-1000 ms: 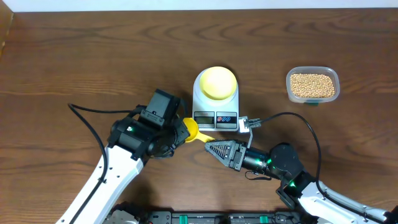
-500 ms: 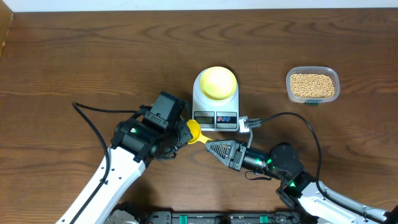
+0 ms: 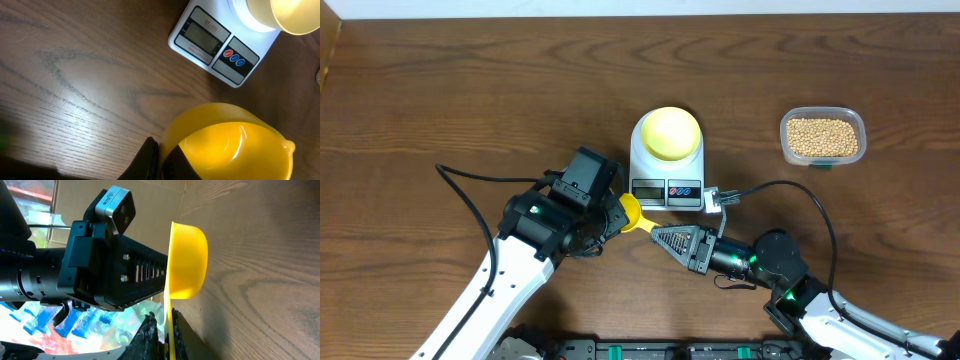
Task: Scoop item into bowl and weigh 50g on scale
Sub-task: 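Close the right gripper on the scoop handle, holding with both, then release the left gripper and carry the scoop right toward the soybean tub, then move the left gripper over the bowl on the scale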
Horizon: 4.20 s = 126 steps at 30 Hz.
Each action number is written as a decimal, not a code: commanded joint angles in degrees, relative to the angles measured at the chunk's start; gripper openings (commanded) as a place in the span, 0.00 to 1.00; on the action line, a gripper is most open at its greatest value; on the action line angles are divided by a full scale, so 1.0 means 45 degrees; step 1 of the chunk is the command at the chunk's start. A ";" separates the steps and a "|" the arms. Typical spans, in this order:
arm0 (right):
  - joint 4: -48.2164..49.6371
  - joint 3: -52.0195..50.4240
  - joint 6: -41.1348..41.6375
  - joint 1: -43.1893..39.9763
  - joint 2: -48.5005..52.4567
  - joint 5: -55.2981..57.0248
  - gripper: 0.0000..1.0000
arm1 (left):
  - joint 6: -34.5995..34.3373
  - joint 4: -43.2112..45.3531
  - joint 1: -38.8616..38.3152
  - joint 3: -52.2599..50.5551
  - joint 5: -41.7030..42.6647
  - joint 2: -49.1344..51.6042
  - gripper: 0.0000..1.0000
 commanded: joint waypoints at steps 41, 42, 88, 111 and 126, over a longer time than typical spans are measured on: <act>0.0029 0.0151 -0.0155 0.0058 0.0019 0.0194 0.01 | 0.0078 -0.0228 -0.0053 0.0000 -0.0160 -0.0049 0.07; 0.0029 0.0151 -0.0311 0.0053 0.0019 0.0189 0.01 | 0.0078 -0.0228 -0.0053 0.0000 -0.0160 -0.0049 0.07; -2.1051 0.9010 -1.4751 -0.7334 -0.4347 0.1681 0.01 | 0.2671 -0.1472 0.2380 0.0971 -0.1073 -0.3181 0.63; -2.3212 0.9996 -1.5018 -0.7334 -0.7533 0.4901 0.01 | 0.2375 0.3245 0.0141 0.0971 0.0112 0.1321 0.07; -2.3197 0.9996 -1.4834 -0.7334 -0.7533 0.5576 0.01 | 0.1355 0.6518 -0.2021 0.0947 -0.0753 0.6528 0.07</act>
